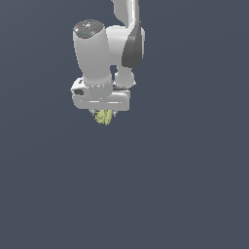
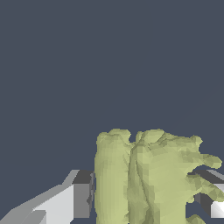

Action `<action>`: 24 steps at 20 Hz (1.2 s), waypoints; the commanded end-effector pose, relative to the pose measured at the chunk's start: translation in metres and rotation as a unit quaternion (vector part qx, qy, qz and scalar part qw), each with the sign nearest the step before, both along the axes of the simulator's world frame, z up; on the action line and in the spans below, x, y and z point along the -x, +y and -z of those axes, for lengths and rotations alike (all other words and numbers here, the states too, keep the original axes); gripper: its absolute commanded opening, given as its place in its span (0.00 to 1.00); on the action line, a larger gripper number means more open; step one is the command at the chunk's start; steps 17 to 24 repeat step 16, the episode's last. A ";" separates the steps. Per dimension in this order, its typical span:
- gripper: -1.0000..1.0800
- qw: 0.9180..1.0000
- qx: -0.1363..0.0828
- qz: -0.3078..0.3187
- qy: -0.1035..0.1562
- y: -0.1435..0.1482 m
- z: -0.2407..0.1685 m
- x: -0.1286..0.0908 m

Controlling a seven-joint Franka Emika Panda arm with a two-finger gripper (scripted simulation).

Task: Pick up the object and move it to a goal position.

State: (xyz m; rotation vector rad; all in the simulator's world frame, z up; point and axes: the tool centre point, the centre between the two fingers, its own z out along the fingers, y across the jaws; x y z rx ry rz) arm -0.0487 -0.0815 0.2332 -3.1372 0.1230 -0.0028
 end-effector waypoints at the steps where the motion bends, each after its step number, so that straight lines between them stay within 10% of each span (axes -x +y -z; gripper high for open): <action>1: 0.00 1.000 0.000 0.000 0.001 -0.017 -0.019 0.003; 24: 0.00 1.000 0.001 0.000 0.001 -0.055 -0.062 0.003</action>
